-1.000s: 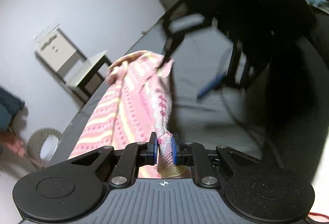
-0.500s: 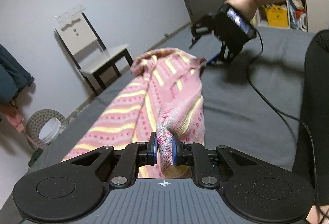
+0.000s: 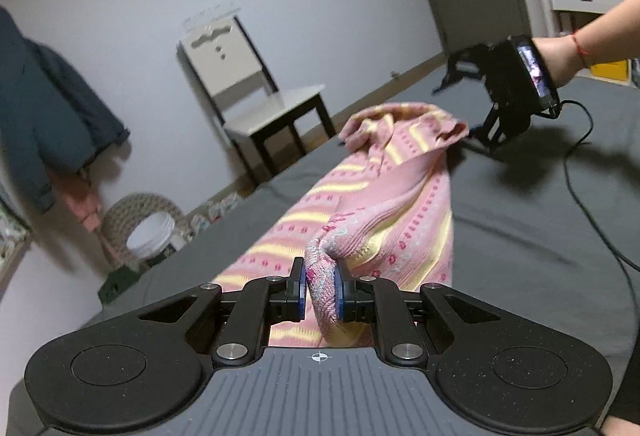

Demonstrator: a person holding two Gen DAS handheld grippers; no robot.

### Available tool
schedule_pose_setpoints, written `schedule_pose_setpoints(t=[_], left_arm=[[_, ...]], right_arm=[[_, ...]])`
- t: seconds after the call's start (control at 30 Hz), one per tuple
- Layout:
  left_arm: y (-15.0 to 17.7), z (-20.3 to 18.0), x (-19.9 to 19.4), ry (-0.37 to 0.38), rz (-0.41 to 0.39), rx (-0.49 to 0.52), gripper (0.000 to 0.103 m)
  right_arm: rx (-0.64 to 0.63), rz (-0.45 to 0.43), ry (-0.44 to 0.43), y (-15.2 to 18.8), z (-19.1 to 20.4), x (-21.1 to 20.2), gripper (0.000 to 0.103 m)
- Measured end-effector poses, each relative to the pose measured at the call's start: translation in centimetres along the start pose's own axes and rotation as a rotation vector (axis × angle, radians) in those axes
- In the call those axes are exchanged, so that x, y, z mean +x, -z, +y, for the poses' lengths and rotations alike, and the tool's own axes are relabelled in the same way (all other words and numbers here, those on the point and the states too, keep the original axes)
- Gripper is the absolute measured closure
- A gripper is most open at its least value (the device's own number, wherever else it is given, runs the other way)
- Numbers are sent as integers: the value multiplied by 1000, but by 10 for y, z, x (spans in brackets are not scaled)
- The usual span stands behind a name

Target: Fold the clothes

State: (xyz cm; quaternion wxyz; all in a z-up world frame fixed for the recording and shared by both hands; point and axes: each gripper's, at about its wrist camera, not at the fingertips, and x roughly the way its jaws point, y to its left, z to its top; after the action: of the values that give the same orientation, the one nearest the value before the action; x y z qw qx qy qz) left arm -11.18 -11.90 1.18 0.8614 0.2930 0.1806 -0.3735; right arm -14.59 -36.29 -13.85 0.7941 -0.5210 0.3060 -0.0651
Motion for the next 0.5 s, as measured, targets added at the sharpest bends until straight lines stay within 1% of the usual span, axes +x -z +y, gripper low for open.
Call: schedule_pose_setpoints(t=[0.07, 0.13, 0.2, 0.27, 0.4, 0.43, 0.47, 0.5], left_arm=[[3, 2, 2, 2, 19, -19, 90], [7, 3, 5, 2, 32, -22, 90], [11, 2, 7, 5, 44, -18, 90], [13, 0, 9, 11, 52, -10, 90], [15, -5, 13, 21, 73, 11, 90], [15, -6, 14, 23, 76, 15, 90], [15, -7, 14, 23, 77, 16, 90], [14, -7, 14, 22, 79, 16, 90]], right_arm=[[95, -8, 35, 1, -8, -4, 37], [140, -14, 73, 3, -15, -5, 32], [170, -19, 71, 7, -22, -8, 31], [168, -21, 60, 11, -26, -8, 31], [96, -32, 37, 5, -31, 10, 33], [80, -40, 8, 3, -32, 13, 39], [59, -45, -22, 0, -30, 16, 52], [27, -47, -52, -2, -27, 20, 60]])
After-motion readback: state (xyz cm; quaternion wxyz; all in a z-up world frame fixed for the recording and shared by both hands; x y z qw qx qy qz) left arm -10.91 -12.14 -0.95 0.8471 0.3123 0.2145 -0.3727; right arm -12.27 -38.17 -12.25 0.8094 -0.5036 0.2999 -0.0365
